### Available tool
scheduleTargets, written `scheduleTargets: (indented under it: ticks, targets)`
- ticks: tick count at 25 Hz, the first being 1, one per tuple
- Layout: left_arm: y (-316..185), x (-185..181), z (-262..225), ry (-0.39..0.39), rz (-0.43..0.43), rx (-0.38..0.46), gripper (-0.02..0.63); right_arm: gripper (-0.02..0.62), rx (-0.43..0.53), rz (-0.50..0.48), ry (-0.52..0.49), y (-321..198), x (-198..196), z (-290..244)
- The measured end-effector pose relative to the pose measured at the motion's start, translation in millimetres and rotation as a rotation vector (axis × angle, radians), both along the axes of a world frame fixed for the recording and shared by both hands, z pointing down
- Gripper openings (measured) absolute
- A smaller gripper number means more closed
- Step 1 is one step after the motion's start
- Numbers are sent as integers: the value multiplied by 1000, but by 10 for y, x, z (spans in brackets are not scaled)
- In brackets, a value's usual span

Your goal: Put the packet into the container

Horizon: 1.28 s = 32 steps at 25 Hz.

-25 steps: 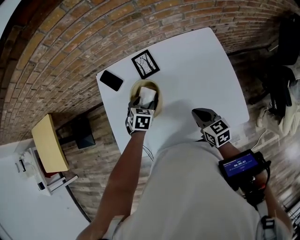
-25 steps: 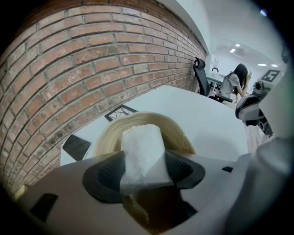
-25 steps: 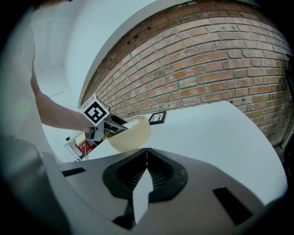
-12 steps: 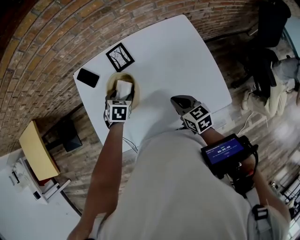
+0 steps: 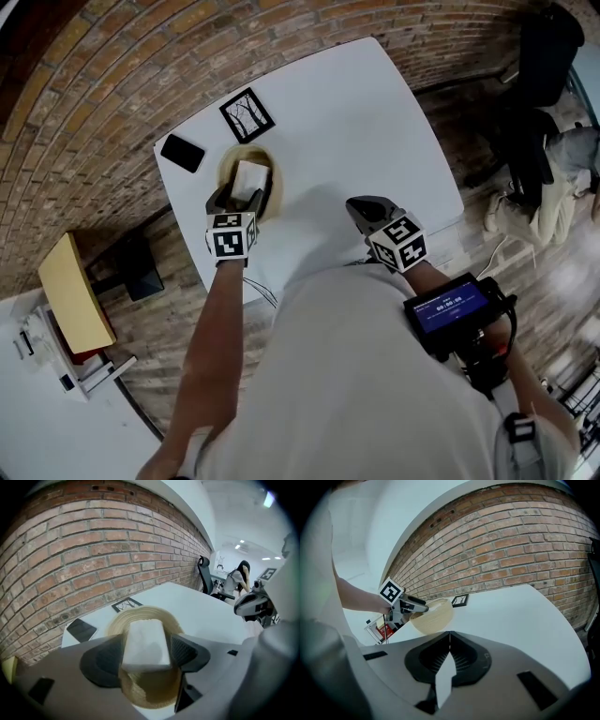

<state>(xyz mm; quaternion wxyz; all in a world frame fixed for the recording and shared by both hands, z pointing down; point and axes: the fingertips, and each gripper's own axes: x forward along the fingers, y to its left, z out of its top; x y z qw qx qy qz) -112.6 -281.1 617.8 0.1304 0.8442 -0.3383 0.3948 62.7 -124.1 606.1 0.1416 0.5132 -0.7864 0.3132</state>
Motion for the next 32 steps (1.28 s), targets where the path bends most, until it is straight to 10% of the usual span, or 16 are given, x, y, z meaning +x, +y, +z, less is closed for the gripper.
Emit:
scheduleTargets:
  ticks: [11, 22, 32]
  targets:
    - [406, -178, -366, 163, -61, 78, 296, 8, 63, -128, 8, -121, -226, -148]
    - [1151, -429, -517, 269, -163, 75, 12, 8, 191, -306, -28, -194, -606, -522]
    - [1591, -382, -520, 340, -196, 54, 9, 8, 170, -374, -36, -8, -754, -458]
